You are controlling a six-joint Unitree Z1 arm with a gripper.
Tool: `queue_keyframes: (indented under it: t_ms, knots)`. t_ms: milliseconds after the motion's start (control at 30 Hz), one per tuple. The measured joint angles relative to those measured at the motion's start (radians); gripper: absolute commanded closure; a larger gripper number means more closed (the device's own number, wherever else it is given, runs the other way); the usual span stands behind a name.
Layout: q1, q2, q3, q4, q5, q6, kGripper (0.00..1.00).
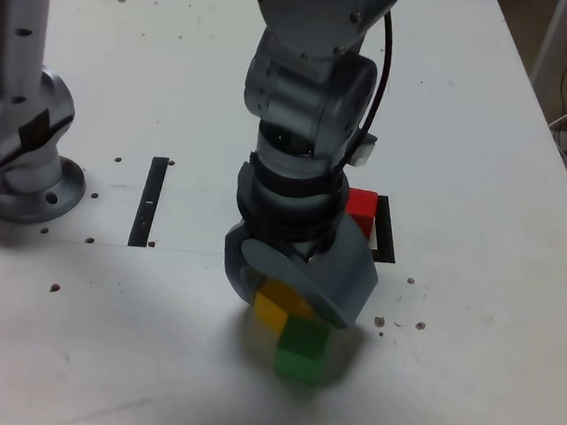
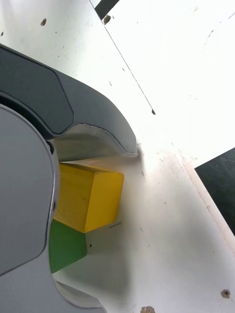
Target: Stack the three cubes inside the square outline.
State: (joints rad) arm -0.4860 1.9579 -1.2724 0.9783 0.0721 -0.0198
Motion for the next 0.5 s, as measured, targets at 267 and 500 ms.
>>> queue_keyframes:
  t_ms: [267, 500]
  knots:
    - [0.009, 0.007, 0.006, 0.004, 0.028, -0.035, 0.03]
    - [0.013, 0.024, 0.007, 0.004, 0.038, -0.056, 0.08]
